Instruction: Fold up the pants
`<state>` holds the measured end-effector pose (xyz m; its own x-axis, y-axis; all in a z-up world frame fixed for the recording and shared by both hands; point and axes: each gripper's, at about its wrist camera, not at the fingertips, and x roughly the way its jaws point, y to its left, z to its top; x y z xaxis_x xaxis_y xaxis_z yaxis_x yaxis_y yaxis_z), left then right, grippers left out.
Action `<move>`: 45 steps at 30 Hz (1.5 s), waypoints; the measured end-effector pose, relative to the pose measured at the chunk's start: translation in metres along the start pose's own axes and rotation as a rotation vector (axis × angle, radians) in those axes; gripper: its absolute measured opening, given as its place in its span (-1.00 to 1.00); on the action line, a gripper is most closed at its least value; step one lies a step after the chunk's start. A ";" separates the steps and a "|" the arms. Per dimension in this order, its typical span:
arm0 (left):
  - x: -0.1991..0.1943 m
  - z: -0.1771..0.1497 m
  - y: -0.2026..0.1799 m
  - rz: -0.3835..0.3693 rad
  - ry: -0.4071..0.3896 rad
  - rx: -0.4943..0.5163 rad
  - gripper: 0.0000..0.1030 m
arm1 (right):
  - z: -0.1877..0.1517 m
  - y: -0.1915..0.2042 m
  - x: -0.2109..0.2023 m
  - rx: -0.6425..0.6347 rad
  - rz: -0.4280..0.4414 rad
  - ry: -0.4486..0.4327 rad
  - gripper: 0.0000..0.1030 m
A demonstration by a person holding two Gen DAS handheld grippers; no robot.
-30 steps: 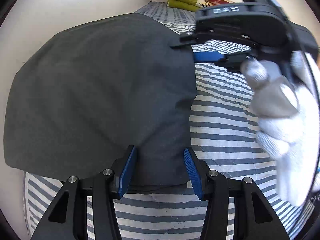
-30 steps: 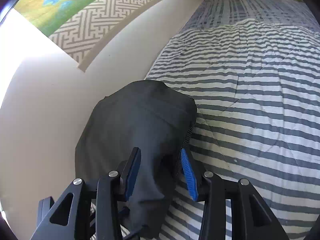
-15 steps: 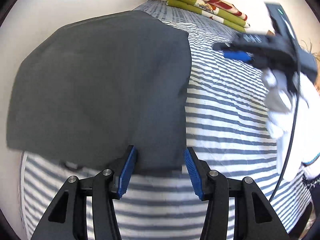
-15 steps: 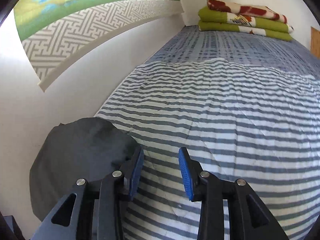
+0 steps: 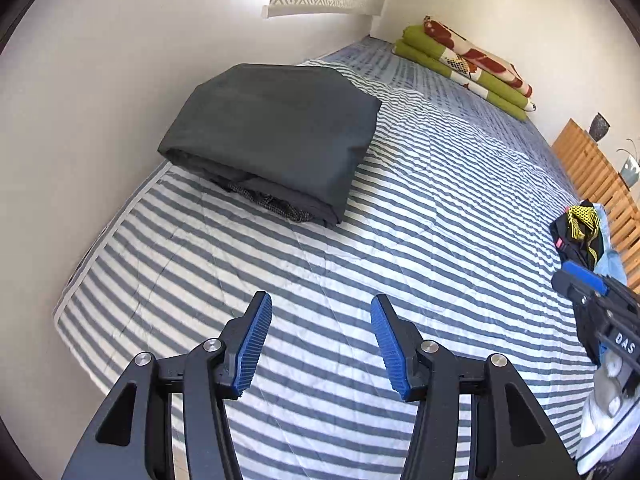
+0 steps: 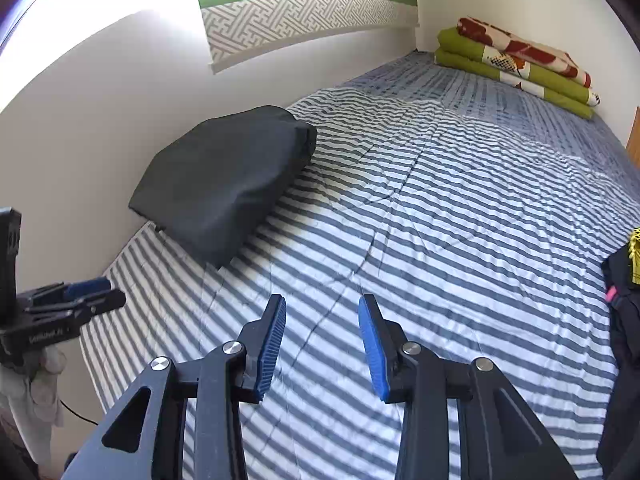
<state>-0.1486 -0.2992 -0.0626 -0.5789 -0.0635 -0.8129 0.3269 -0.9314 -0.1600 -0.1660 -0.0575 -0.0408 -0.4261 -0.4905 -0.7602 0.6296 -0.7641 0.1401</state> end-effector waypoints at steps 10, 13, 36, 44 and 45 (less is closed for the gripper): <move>-0.132 -0.113 -0.081 0.022 -0.108 0.043 0.34 | -0.092 -0.003 -0.124 -0.030 -0.040 -0.080 -0.04; -0.151 -0.139 -0.110 0.039 -0.147 0.076 0.35 | -0.123 -0.009 -0.141 -0.029 -0.088 -0.093 -0.03; -0.196 -0.202 -0.181 0.044 -0.173 0.115 0.76 | -0.201 -0.047 -0.212 0.071 -0.157 -0.153 0.07; -0.168 -0.208 -0.148 0.075 -0.124 0.076 0.76 | -0.206 -0.039 -0.204 0.053 -0.150 -0.140 0.09; -0.164 -0.208 -0.145 0.072 -0.120 0.070 0.76 | -0.206 -0.038 -0.202 0.050 -0.155 -0.138 0.09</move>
<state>0.0543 -0.0797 -0.0225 -0.6420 -0.1698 -0.7477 0.3206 -0.9453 -0.0605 0.0307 0.1571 -0.0231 -0.6026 -0.4156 -0.6813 0.5181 -0.8530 0.0621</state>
